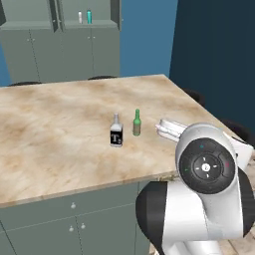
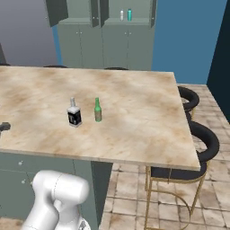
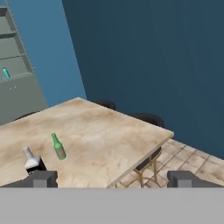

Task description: Sort all alcoholic drinks to one cabinet, and non-alcoholic drinks to the other.

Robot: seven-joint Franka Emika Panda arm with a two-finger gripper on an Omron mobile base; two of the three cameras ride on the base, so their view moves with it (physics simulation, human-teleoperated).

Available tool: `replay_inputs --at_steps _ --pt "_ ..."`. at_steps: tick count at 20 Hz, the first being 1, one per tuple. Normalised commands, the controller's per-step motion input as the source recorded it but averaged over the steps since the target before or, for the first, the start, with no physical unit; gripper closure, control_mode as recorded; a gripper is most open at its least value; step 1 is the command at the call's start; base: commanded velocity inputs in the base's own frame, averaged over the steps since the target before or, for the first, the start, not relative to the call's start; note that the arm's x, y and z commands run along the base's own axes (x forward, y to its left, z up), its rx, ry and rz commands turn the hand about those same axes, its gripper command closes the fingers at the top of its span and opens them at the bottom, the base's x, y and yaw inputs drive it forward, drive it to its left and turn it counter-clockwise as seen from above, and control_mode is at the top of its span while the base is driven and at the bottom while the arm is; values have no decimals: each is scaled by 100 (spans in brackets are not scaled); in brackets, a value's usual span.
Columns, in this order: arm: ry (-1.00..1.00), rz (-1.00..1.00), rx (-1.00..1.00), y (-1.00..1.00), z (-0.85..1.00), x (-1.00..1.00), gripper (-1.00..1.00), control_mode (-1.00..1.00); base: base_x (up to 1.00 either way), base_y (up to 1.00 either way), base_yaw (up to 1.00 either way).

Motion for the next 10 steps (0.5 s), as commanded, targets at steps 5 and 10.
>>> replay_inputs --at_steps 5,10 --pt "0 0 0 35 -24 25 -100 -100 0 0 0" --pt "0 -1 -2 24 -21 40 -100 -100 0 0 0"
